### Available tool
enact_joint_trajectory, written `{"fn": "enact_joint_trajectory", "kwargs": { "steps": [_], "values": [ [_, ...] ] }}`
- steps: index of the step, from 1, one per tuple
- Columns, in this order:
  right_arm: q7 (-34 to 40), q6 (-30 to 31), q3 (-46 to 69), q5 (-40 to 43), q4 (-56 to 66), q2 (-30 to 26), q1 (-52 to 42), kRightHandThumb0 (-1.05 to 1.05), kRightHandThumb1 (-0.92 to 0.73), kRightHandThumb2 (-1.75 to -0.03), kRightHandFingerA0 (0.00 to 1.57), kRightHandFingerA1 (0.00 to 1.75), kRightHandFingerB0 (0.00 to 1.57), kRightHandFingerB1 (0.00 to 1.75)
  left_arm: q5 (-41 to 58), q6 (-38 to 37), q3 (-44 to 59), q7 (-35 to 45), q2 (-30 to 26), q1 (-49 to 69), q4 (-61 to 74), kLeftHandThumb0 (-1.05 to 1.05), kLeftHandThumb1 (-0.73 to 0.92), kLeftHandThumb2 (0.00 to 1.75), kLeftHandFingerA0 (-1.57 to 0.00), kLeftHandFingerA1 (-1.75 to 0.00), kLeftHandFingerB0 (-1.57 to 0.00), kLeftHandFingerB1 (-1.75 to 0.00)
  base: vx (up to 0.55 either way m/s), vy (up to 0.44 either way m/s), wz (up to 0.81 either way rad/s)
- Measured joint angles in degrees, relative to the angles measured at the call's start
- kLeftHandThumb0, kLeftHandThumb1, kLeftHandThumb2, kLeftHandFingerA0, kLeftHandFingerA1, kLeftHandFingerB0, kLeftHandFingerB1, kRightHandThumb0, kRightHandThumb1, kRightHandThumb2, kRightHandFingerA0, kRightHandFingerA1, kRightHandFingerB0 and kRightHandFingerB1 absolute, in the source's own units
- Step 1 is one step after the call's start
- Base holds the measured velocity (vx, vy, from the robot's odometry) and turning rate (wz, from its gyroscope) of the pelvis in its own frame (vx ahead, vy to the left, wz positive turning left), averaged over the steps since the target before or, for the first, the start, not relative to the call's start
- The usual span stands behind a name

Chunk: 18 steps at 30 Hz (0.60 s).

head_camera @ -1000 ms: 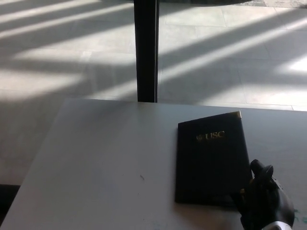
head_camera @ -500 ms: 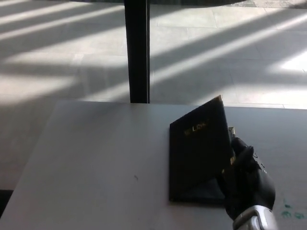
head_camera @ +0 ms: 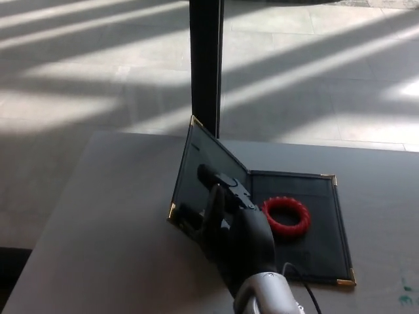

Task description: There is a diary kept infront of the robot and the robot uses its right hand to grab its cover and puses it to the left to open it.

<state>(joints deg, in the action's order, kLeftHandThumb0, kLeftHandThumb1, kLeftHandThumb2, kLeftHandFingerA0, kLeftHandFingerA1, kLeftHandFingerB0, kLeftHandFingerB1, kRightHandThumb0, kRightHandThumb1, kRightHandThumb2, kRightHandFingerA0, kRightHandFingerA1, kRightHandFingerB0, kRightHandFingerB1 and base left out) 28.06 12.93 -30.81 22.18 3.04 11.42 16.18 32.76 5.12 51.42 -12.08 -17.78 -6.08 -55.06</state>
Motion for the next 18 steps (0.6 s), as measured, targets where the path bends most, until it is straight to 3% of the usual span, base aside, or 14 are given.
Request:
{"fn": "enact_joint_trajectory", "kwargs": {
  "steps": [8, 9, 10, 11, 13, 15, 16, 17, 18],
  "values": [
    [-2.0, 0.5, -1.9, -6.2, -2.5, -1.0, 0.9, -0.70, -0.92, -0.85, 0.28, 0.63, 0.23, 0.52, -0.1, 0.0, -0.8, -0.4, -0.6, -0.5, -0.4, -0.93, 0.92, 0.98, -0.36, -0.86, -0.28, -0.69, 0.00, 0.000, 0.00],
    [-2.0, 0.8, -1.1, -7.0, -3.3, -1.2, 1.3, -0.70, -0.92, -0.87, 0.24, 0.61, 0.20, 0.51, -0.1, -0.1, -0.9, -0.4, -0.8, -0.7, -0.6, -0.84, 0.91, 1.25, -0.38, -0.82, -0.31, -0.70, 0.00, 0.000, 0.00],
    [-2.0, 1.0, -0.1, -7.8, -4.1, -1.5, 1.9, -0.70, -0.92, -0.87, 0.24, 0.61, 0.20, 0.51, -0.1, -0.1, -1.0, -0.4, -1.0, -0.9, -0.9, -0.84, 0.91, 1.25, -0.38, -0.82, -0.31, -0.70, 0.00, 0.000, 0.00],
    [-2.0, 1.3, 0.8, -8.5, -4.9, -1.8, 2.6, -0.73, -0.92, -0.84, 0.23, 0.58, 0.21, 0.48, -0.2, -0.1, -1.2, -0.4, -1.1, -1.0, -1.1, -0.90, 0.92, 0.99, -0.35, -0.87, -0.23, -0.67, 0.00, 0.000, 0.00],
    [-2.0, 2.3, 3.3, -9.9, -6.9, -2.5, 4.4, -0.73, -0.92, -0.84, 0.23, 0.58, 0.21, 0.48, -0.2, -0.1, -1.7, -0.5, -1.5, -1.6, -1.2, -0.90, 0.92, 0.99, -0.35, -0.87, -0.23, -0.67, 0.00, 0.000, 0.00],
    [-1.9, 3.6, 6.5, -11.5, -9.3, -2.7, 6.5, -0.72, -0.92, -0.84, 0.24, 0.58, 0.22, 0.48, -0.3, -0.2, -2.2, -0.7, -2.1, -2.0, -1.0, -0.93, 0.92, 1.03, -0.36, -0.87, -0.24, -0.67, 0.00, 0.000, 0.00],
    [-1.9, 4.1, 7.5, -12.1, -10.2, -2.7, 7.3, -0.72, -0.92, -0.84, 0.25, 0.59, 0.23, 0.47, -0.3, -0.2, -2.5, -0.8, -2.1, -2.3, -0.8, -0.82, 0.89, 1.25, -0.39, -0.83, -0.29, -0.68, 0.00, 0.000, 0.00],
    [-1.9, 4.5, 8.5, -12.8, -10.9, -2.7, 7.9, -0.71, -0.92, -0.84, 0.23, 0.59, 0.22, 0.49, -0.4, -0.2, -2.8, -1.0, -2.2, -2.5, -0.7, -0.91, 0.92, 0.97, -0.37, -0.86, -0.28, -0.69, 0.00, 0.000, 0.00],
    [-1.9, 4.9, 9.7, -13.4, -12.0, -2.7, 8.6, -0.70, -0.92, -0.84, 0.24, 0.59, 0.22, 0.49, -0.4, -0.2, -2.9, -1.2, -2.2, -2.7, -0.7, -0.89, 0.92, 0.99, -0.37, -0.84, -0.27, -0.67, 0.00, 0.000, 0.00]
  ]
}}
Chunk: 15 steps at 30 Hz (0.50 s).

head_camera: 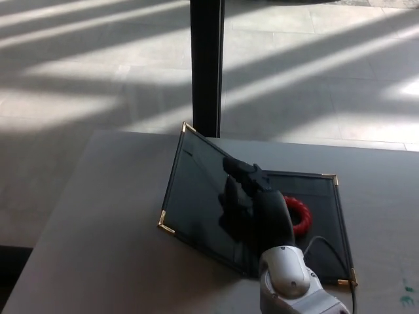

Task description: There is a diary kept infront of the robot and the robot uses its right hand to grab its cover and puses it to the left to open it.

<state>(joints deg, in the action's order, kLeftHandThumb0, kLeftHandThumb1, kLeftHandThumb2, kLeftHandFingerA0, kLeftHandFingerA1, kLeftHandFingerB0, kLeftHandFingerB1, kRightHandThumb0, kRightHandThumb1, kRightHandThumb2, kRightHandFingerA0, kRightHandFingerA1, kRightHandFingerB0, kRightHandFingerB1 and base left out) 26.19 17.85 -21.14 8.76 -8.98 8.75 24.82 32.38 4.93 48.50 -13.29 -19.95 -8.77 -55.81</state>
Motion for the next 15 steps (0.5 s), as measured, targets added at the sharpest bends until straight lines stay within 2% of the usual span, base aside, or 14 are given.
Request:
{"fn": "enact_joint_trajectory", "kwargs": {
  "steps": [4, 6, 7, 8, 9, 14, 15],
  "values": [
    [0.3, 1.5, 2.8, -2.3, -2.5, 0.2, 2.1, -0.69, -0.92, -0.84, 0.31, 0.57, 0.28, 0.47, 0.0, -0.1, -0.3, -0.4, -0.1, -0.2, -0.2, -0.92, 0.92, 1.00, -0.34, -0.84, -0.25, -0.68, 0.00, 0.000, 0.00],
    [0.5, 2.0, 4.1, -3.4, -4.3, 0.5, 3.5, -0.72, -0.92, -0.78, 0.29, 0.58, 0.25, 0.49, 0.0, -0.2, -0.4, -0.5, -0.2, -0.3, -0.2, -0.94, 0.92, 0.97, -0.40, -0.92, -0.31, -0.74, 0.00, 0.000, 0.00],
    [0.5, 2.1, 4.8, -3.9, -5.0, 0.8, 3.9, -0.73, -0.92, -0.77, 0.32, 0.59, 0.27, 0.49, 0.0, -0.2, -0.4, -0.6, -0.3, -0.4, -0.2, -0.92, 0.92, 0.95, -0.34, -0.91, -0.28, -0.73, 0.00, 0.000, 0.00],
    [0.5, 2.2, 5.4, -4.2, -5.7, 1.3, 4.1, -0.73, -0.92, -0.74, 0.31, 0.58, 0.28, 0.49, 0.0, -0.3, -0.4, -0.7, -0.4, -0.4, -0.2, -0.85, 0.89, 1.25, -0.35, -0.82, -0.29, -0.71, 0.00, 0.000, 0.00],
    [0.5, 2.2, 5.7, -4.5, -6.3, 1.7, 4.2, -0.75, -0.92, -0.77, 0.32, 0.59, 0.27, 0.50, 0.0, -0.3, -0.4, -0.7, -0.4, -0.4, -0.2, -0.91, 0.92, 0.97, -0.34, -0.88, -0.26, -0.70, 0.00, 0.000, 0.00],
    [-0.3, 2.3, 5.6, -5.5, -8.5, 4.9, 3.3, -0.76, -0.92, -0.75, 0.30, 0.58, 0.25, 0.48, 0.0, -0.3, -1.1, -0.9, -0.5, -1.1, -0.1, -0.92, 0.92, 0.99, -0.37, -0.86, -0.29, -0.71, 0.00, 0.000, 0.00],
    [-0.7, 2.3, 5.6, -5.6, -8.5, 5.0, 3.1, -0.74, -0.92, -0.79, 0.27, 0.57, 0.22, 0.47, 0.0, -0.3, -1.2, -1.0, -0.5, -1.1, 0.0, -0.91, 0.92, 0.99, -0.38, -0.89, -0.29, -0.72, 0.00, 0.000, 0.00]
  ]
}}
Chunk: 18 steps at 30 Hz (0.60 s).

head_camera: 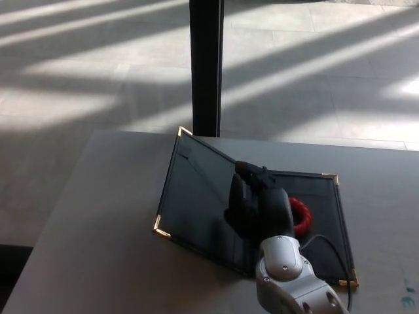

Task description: There is a diary kept infront of the robot and the robot uses its right hand to grab its cover and puses it to the left to open it.

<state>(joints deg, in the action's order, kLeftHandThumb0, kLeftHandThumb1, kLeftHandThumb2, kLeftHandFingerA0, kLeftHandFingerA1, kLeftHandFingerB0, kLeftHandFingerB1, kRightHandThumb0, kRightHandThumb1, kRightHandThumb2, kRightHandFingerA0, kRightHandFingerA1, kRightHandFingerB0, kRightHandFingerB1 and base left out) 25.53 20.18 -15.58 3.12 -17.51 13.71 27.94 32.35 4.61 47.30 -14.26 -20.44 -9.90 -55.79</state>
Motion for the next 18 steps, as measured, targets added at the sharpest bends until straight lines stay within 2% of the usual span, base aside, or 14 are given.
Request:
{"fn": "enact_joint_trajectory", "kwargs": {
  "steps": [1, 2, 4, 5, 6, 7, 8, 12, 13, 18],
  "values": [
    [-0.4, 0.1, -0.1, -0.1, 0.0, 0.0, -0.1, -0.74, -0.92, -0.80, 0.27, 0.57, 0.21, 0.47, 0.0, 0.0, -0.1, -0.1, 0.0, 0.1, 0.0, -0.82, 0.89, 1.26, -0.40, -0.84, -0.31, -0.71, 0.00, 0.000, 0.00],
    [-0.8, 0.1, -0.1, -0.2, 0.2, 0.0, -0.1, -0.74, -0.92, -0.77, 0.29, 0.56, 0.23, 0.47, -0.1, 0.0, -0.2, -0.1, 0.0, 0.1, 0.0, -0.91, 0.92, 0.96, -0.40, -0.91, -0.29, -0.71, 0.00, 0.000, 0.00],
    [-1.8, 0.3, 0.2, -0.4, 1.1, -0.1, 0.0, -0.74, -0.92, -0.77, 0.28, 0.54, 0.22, 0.47, -0.1, 0.0, -0.3, -0.5, 0.0, 0.3, 0.0, -0.93, 0.92, 0.98, -0.40, -0.92, -0.29, -0.72, 0.00, 0.000, 0.00],
    [-2.5, 0.5, 0.6, -0.4, 1.8, -0.2, 0.1, -0.66, -0.76, -1.17, 0.29, 0.60, 0.17, 0.51, -0.1, 0.0, -0.3, -0.7, 0.0, 0.5, 0.2, -0.93, 0.92, 0.98, -0.37, -0.88, -0.30, -0.71, 0.00, 0.000, 0.00],
    [-3.4, 1.0, 1.3, -0.4, 3.0, -1.0, 0.4, -0.67, -0.76, -1.16, 0.30, 0.60, 0.17, 0.51, -0.1, 0.0, -0.3, -0.7, 0.1, 0.7, 0.5, -0.84, 0.88, 1.24, -0.38, -0.83, -0.32, -0.70, 0.00, 0.000, 0.00],
    [-4.2, 1.4, 2.3, -0.3, 4.1, -1.8, 0.9, -0.73, -0.92, -0.74, 0.32, 0.49, 0.25, 0.44, 0.0, 0.0, -0.3, -0.7, 0.1, 0.9, 0.6, -0.91, 0.92, 0.96, -0.35, -0.87, -0.28, -0.70, 0.00, 0.000, 0.00],
    [-4.9, 1.9, 3.5, -0.3, 5.4, -3.0, 1.9, -0.76, -0.91, -0.70, 0.37, 0.50, 0.30, 0.44, 0.0, 0.0, -0.1, -0.7, 0.1, 1.2, 0.7, -0.91, 0.92, 0.99, -0.39, -0.86, -0.29, -0.69, 0.00, 0.000, 0.00],
    [-7.3, 4.1, 8.5, 0.2, 9.3, -6.6, 5.1, -0.71, -0.92, -0.74, 0.33, 0.49, 0.28, 0.44, 0.1, 0.0, 0.3, -1.0, 0.1, 1.9, 0.9, -0.91, 0.92, 0.98, -0.35, -0.87, -0.25, -0.69, 0.00, 0.000, 0.00],
    [-8.3, 4.7, 10.1, 0.6, 10.4, -7.8, 5.5, -0.76, -0.91, -0.68, 0.34, 0.50, 0.29, 0.45, 0.1, -0.1, 0.3, -0.9, 0.1, 2.0, 0.7, -0.93, 0.92, 0.97, -0.39, -0.89, -0.29, -0.71, 0.00, 0.000, 0.00],
    [-11.3, 6.9, 19.1, 3.4, 16.1, -13.5, 6.8, -0.78, -0.91, -0.69, 0.34, 0.49, 0.26, 0.43, 0.2, -0.1, 0.7, -0.6, 0.1, 2.3, -0.1, -0.93, 0.92, 0.96, -0.36, -0.87, -0.27, -0.69, 0.00, 0.000, 0.00]
  ]
}}
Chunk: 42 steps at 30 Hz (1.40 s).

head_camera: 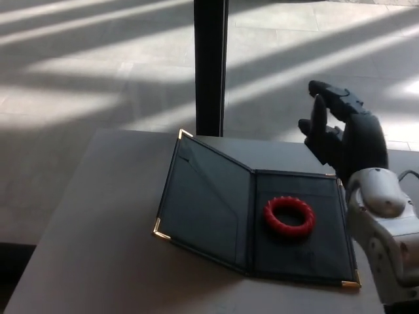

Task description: There is a diary kept infront of the robot and the robot uses its right hand to grab its cover and puses it to the left to open it.

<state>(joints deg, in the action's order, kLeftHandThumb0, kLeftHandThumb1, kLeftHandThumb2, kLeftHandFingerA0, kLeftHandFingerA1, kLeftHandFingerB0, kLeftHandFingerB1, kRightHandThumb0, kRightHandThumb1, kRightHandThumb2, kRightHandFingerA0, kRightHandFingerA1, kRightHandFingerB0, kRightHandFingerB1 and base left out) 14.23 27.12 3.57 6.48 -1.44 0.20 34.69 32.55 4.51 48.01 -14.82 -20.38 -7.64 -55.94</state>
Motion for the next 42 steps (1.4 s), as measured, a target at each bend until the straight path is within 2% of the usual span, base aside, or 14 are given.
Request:
{"fn": "enact_joint_trajectory", "kwargs": {
  "steps": [1, 3, 17, 18, 19, 21, 22, 23, 33, 34, 36, 40, 41, 42],
  "values": [
    [-0.7, 0.7, 2.2, 0.8, 1.1, -1.7, 0.1, -0.68, -0.92, -0.73, 0.31, 0.48, 0.23, 0.43, 0.0, 0.0, 0.1, 0.1, 0.0, 0.1, -0.2, -0.84, 0.90, 1.24, -0.38, -0.81, -0.31, -0.69, 0.00, 0.000, 0.00],
    [-2.2, 1.4, 6.1, 1.9, 2.0, -5.0, 0.3, -0.70, -0.92, -0.73, 0.29, 0.46, 0.21, 0.41, 0.0, 0.0, 0.1, 0.1, 0.0, 0.2, -0.3, -0.91, 0.92, 0.99, -0.37, -0.86, -0.27, -0.69, 0.00, 0.000, 0.00],
    [-9.7, 3.9, 32.8, 9.0, 4.4, -24.2, -9.2, -0.77, -0.91, -0.67, 0.49, 0.56, 0.44, 0.52, 0.1, 0.0, 0.6, 0.1, 0.0, 1.5, 0.0, -0.92, 0.92, 0.99, -0.34, -0.85, -0.24, -0.65, 0.00, 0.000, 0.00],
    [-9.8, 3.5, 34.2, 8.9, 3.9, -24.7, -10.9, -0.77, -0.72, -1.05, 0.42, 0.64, 0.40, 0.61, 0.1, 0.0, 0.7, 0.2, 0.0, 1.7, 0.1, -0.90, 0.92, 0.96, -0.36, -0.85, -0.27, -0.65, 0.00, 0.000, 0.00],
    [-9.8, 2.8, 36.2, 8.9, 3.2, -25.3, -13.2, -0.74, -0.92, -0.67, 0.50, 0.63, 0.45, 0.56, 0.2, 0.0, 0.8, 0.2, -0.1, 1.8, 0.1, -0.82, 0.88, 1.23, -0.38, -0.81, -0.31, -0.68, 0.00, 0.000, 0.00],
    [-10.0, 1.5, 39.5, 9.0, 1.4, -25.6, -16.4, -0.75, -0.91, -0.67, 0.51, 0.66, 0.46, 0.59, 0.2, 0.0, 0.9, 0.2, -0.1, 1.9, 0.1, -0.91, 0.92, 0.95, -0.36, -0.86, -0.28, -0.67, 0.00, 0.000, 0.00],
    [-10.0, 0.9, 40.8, 9.0, 0.5, -25.6, -17.5, -0.78, -0.90, -0.67, 0.55, 0.72, 0.49, 0.62, 0.2, 0.0, 0.9, 0.2, -0.1, 1.9, 0.1, -0.85, 0.89, 1.25, -0.38, -0.82, -0.30, -0.69, 0.00, 0.000, 0.00],
    [-10.0, 0.1, 42.4, 9.1, -0.4, -25.6, -18.7, -0.79, -0.89, -0.67, 0.60, 0.78, 0.54, 0.66, 0.2, 0.0, 0.9, 0.2, -0.1, 1.8, 0.0, -0.94, 0.92, 0.98, -0.38, -0.86, -0.29, -0.68, 0.00, 0.000, 0.00],
    [-9.0, -6.2, 55.8, 11.9, -3.3, -18.7, -31.7, -0.74, -0.92, -0.72, 0.47, 1.01, 0.40, 0.79, 0.4, 0.0, 1.4, 0.6, -0.2, 1.9, -0.2, -0.91, 0.92, 0.97, -0.35, -0.84, -0.24, -0.66, 0.00, 0.000, 0.01],
    [-9.0, -6.6, 56.3, 12.2, -3.8, -18.1, -32.3, -0.75, -0.92, -0.73, 0.46, 1.04, 0.38, 0.81, 0.4, 0.0, 1.5, 0.7, -0.2, 1.9, -0.2, -0.81, 0.88, 1.24, -0.39, -0.81, -0.29, -0.67, 0.00, 0.000, 0.00],
    [-8.9, -8.2, 57.8, 13.3, -5.7, -16.2, -34.0, -0.76, -0.92, -0.70, 0.49, 1.04, 0.39, 0.82, 0.4, -0.1, 1.6, 0.8, -0.2, 1.9, -0.6, -0.91, 0.92, 0.96, -0.37, -0.86, -0.27, -0.66, 0.00, 0.000, 0.00],
    [-8.7, -10.5, 59.1, 14.9, -9.7, -14.7, -35.0, -0.74, -0.92, -0.73, 0.56, 1.15, 0.40, 0.88, 0.3, -0.1, 1.7, 0.8, -0.2, 1.9, -0.6, -0.90, 0.92, 0.99, -0.35, -0.83, -0.25, -0.66, 0.00, 0.000, 0.00],
    [-8.4, -10.9, 59.3, 15.3, -9.7, -14.0, -35.1, -0.65, -0.75, -1.18, 0.68, 1.00, 0.42, 0.77, 0.3, -0.1, 1.7, 0.8, -0.2, 1.9, -0.6, -0.82, 0.89, 1.23, -0.38, -0.80, -0.30, -0.69, 0.00, 0.000, 0.00],
    [-8.2, -11.2, 59.3, 15.7, -9.8, -13.6, -35.2, -0.76, -0.92, -0.72, 0.54, 1.11, 0.39, 0.86, 0.3, -0.1, 1.6, 0.8, -0.1, 1.9, -0.6, -0.91, 0.92, 0.98, -0.35, -0.84, -0.26, -0.67, 0.00, 0.000, 0.00]
  ]
}}
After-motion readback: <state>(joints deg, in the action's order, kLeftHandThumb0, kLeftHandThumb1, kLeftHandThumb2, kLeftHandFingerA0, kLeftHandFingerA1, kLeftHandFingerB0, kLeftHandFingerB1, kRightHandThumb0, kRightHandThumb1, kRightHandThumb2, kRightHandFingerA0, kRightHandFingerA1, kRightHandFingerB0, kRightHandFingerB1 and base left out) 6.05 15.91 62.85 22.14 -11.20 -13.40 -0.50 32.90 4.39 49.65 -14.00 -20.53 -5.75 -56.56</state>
